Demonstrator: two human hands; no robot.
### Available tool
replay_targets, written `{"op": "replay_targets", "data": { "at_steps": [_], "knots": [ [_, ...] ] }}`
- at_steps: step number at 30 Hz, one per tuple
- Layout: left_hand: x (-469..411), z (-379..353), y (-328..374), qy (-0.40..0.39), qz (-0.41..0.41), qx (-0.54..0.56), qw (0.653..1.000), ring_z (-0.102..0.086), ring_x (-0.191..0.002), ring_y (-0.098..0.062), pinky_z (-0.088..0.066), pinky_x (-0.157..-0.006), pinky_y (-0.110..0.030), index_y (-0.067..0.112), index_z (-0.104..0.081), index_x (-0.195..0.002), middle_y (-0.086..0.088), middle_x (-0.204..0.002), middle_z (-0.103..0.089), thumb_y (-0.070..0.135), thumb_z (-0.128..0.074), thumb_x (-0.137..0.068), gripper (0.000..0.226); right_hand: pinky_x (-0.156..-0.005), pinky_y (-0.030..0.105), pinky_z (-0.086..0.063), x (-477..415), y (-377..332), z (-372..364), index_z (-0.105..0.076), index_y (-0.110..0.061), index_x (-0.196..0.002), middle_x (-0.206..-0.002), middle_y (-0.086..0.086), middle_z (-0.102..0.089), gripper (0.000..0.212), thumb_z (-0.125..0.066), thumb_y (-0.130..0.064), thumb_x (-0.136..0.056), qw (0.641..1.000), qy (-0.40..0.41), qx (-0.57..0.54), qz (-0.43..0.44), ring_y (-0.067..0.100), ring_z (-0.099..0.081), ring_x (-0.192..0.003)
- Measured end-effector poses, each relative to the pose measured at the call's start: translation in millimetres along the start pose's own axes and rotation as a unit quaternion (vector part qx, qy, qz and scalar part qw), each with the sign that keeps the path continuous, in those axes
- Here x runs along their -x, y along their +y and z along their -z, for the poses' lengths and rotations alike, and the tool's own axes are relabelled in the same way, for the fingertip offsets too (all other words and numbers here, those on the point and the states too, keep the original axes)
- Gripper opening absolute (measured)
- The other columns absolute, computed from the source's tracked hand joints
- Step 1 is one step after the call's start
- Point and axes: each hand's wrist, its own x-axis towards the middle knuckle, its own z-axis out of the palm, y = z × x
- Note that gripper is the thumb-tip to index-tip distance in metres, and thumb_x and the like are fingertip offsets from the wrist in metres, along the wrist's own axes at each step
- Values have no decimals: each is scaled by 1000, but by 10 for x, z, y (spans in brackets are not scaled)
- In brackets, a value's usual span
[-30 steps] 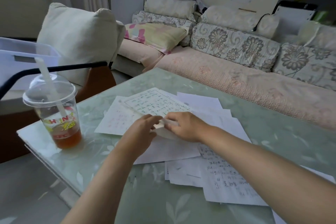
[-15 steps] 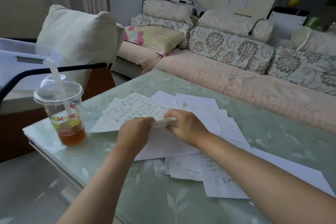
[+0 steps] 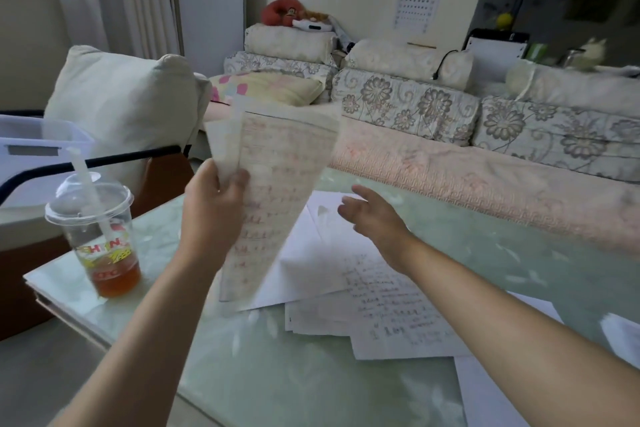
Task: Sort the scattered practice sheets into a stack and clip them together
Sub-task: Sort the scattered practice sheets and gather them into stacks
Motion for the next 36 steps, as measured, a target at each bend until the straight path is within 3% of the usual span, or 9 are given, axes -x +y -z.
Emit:
{"op": "replay_targets", "data": {
  "at_steps": [3, 7, 13, 17, 20, 23, 26, 31, 36],
  "knots": [
    [58, -25, 83, -9, 117, 76, 990, -70, -84, -20, -60, -70, -38, 15, -63, -108, -1, -96, -70, 23, -56, -97, 15, -104, 47, -48, 61, -244, 163, -46, -24, -141, -123, 0, -71, 54, -69, -24, -92, 998, -53, -42, -10, 23, -69, -108],
    [113, -264, -94, -58, 232, 47, 970, -67, -80, -22, -56, -63, -34, 19, -52, -104, -3, -93, -65, 21, -56, -97, 9, -71, 35, -56, 202, -311, 390, -51, -18, -134, -112, 8, -73, 42, -66, -20, -95, 986, -131, -28, -100, 27, -69, -85],
    [263, -615, -597, -157, 239, -132, 949, -69, -76, -38, -60, -65, -48, 7, -58, -81, -19, -88, -67, 1, -64, -81, 8, -65, 26, -43, 328, 249, 615, -52, -16, -139, -120, 4, -55, 56, -74, -26, -88, 957, 3, 229, -176, 16, -56, -91],
    [292, -632, -825, -180, 244, -259, 917, -61, -63, -30, -56, -63, -37, 14, -43, -63, -14, -74, -60, 5, -66, -76, 27, -88, 29, -48, 404, 638, 704, -52, -19, -138, -135, 5, -53, 61, -78, -26, -83, 943, 5, 260, -208, 19, -56, -112],
    [356, -741, -889, -224, 226, -254, 913, -63, -73, -29, -57, -64, -35, 7, -63, -80, -10, -79, -66, 16, -63, -83, 10, -103, 39, -46, 394, 777, 705, -51, -31, -135, -141, 2, -47, 71, -81, -36, -71, 933, 36, 299, -196, 22, -44, -130],
    [422, -919, -881, -222, 151, -238, 933, -61, -81, -25, -51, -68, -34, 9, -62, -94, -5, -91, -66, 14, -60, -88, 9, -109, 42, -40, 355, 778, 749, -46, -34, -140, -140, 4, -42, 72, -76, -39, -74, 910, 91, 348, -204, 26, -32, -136],
    [477, -1105, -857, -145, 136, -207, 958, -56, -83, -25, -45, -68, -34, 9, -56, -98, -5, -95, -61, 12, -49, -93, 9, -102, 38, -44, 300, 771, 880, -50, -26, -138, -135, 7, -51, 66, -71, -32, -75, 893, 172, 346, -231, 31, -40, -128],
    [582, -1415, -856, -106, 171, -183, 962, -54, -87, -27, -43, -65, -33, 8, -51, -105, -5, -99, -57, 6, -40, -93, 16, -62, 28, -46, 212, 767, 1076, -57, -1, -116, -86, 8, -57, 48, -78, -16, -76, 935, 176, 148, -269, 23, -54, -70],
    [601, -1606, -871, -130, 177, -184, 958, -56, -82, -26, -36, -48, -26, 9, -53, -109, -7, -100, -60, 1, -36, -90, 27, -89, 36, -52, 191, 788, 1141, -63, -2, -110, -107, 9, -67, 46, -85, -17, -72, 941, 121, 141, -282, 27, -64, -99]
  ]
}}
